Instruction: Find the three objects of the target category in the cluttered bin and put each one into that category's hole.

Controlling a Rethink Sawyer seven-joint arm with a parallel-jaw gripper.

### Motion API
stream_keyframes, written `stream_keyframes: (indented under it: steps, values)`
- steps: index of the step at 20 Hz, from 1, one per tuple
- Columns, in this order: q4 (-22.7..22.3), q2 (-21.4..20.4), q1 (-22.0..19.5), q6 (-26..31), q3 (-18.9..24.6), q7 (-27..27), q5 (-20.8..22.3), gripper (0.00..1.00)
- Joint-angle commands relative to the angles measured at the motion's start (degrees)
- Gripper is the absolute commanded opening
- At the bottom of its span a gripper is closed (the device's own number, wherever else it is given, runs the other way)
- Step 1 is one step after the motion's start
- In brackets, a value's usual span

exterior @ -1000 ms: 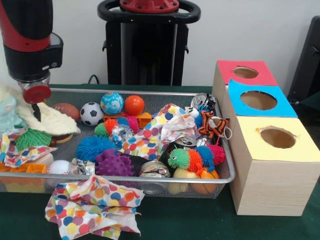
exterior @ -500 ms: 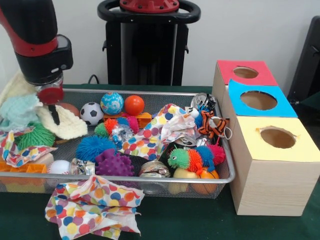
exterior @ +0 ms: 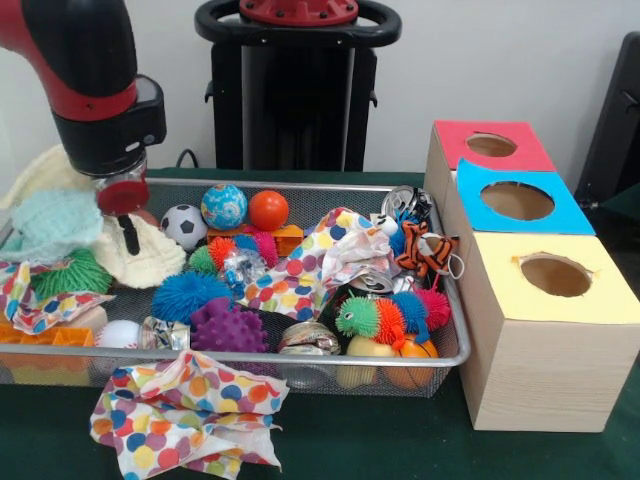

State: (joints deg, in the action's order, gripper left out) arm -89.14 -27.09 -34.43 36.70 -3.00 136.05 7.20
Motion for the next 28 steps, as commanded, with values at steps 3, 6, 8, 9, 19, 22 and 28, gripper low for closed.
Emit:
stream_keyframes:
  steps: [3, 6, 8, 9, 19, 22, 28]
  values:
    - [-2.21, -8.59, 2.79, 6.59, 1.3, -2.5, 1.43, 1.0]
    - [-2.95, -11.53, 4.13, 6.6, 0.09, -2.71, 2.3, 1.0]
    - [-3.23, -12.72, 4.64, 7.1, 0.01, -2.84, 2.3, 1.0]
    - [-3.38, -13.06, 4.89, 7.21, -0.03, -2.79, 2.3, 1.0]
    - [-3.78, -9.02, 5.04, 3.22, 1.25, 1.18, 0.04, 1.0]
    - [-4.76, -7.38, 4.76, 1.09, 3.03, 1.13, -0.66, 1.0]
    - [-6.18, -4.31, 5.45, -2.63, 4.58, 4.57, -3.56, 1.0]
